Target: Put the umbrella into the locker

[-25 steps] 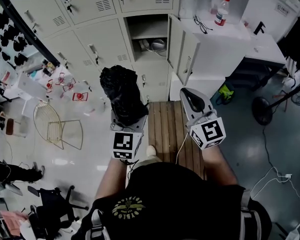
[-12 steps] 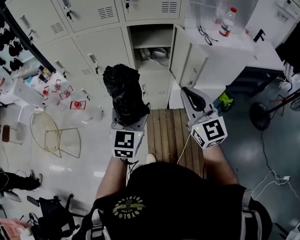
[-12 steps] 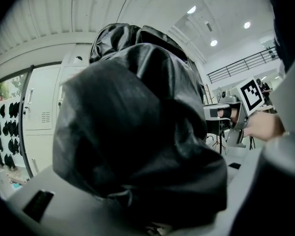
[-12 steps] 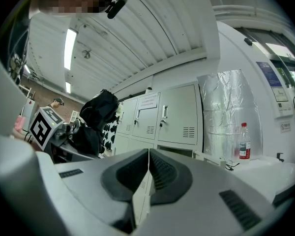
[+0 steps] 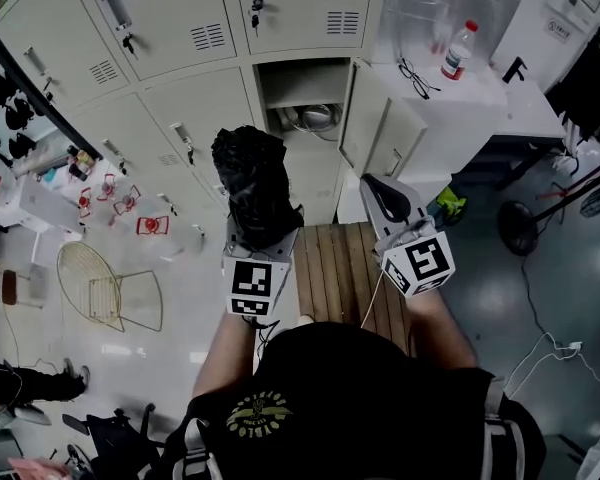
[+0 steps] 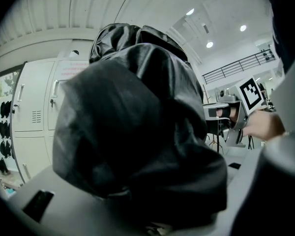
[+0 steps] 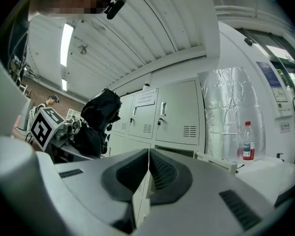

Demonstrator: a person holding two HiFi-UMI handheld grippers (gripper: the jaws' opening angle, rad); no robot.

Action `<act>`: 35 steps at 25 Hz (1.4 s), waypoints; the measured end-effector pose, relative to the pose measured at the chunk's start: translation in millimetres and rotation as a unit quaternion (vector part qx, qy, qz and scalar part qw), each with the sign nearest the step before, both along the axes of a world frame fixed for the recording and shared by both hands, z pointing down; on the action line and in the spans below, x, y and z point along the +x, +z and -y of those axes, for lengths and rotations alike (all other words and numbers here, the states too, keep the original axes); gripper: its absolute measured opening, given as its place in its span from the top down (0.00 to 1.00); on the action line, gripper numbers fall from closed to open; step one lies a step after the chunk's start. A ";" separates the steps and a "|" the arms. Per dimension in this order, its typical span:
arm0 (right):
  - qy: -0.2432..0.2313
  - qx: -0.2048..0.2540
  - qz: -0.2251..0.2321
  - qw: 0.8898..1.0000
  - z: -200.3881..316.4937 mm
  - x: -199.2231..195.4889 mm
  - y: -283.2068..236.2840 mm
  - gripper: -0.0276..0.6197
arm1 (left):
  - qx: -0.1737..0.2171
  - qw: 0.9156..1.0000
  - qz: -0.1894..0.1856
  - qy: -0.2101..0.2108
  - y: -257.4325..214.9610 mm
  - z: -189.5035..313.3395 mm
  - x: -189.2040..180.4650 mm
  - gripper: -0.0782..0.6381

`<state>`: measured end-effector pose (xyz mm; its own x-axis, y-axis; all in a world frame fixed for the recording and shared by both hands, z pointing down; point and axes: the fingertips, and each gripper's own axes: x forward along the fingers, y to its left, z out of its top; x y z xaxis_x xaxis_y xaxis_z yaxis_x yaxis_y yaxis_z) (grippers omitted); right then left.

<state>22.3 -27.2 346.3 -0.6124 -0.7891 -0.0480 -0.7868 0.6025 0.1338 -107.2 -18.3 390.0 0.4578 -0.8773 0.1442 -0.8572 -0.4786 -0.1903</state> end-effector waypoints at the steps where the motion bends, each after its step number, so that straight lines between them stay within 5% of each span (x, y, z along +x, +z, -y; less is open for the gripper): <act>1: 0.003 0.001 0.000 1.000 2.2 -1.7 -0.1 0.91 | 0.000 1.000 0.000 0.003 0.4 3.5 -1.6 0.49; 24: 0.040 -0.006 -0.008 0.999 16.8 -10.0 11.3 0.91 | -0.055 0.996 0.013 0.066 34.4 35.9 3.0 0.49; 35: 0.022 -0.007 -0.007 1.000 55.0 -7.8 15.6 0.91 | -0.088 0.995 0.019 0.052 55.6 76.0 10.6 0.49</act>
<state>14.5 -82.2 362.0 -0.5773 -0.8161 -0.0282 -0.8110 0.5690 0.1357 -96.6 -94.3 445.6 0.5352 -0.7858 0.3098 -0.7956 -0.5922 -0.1276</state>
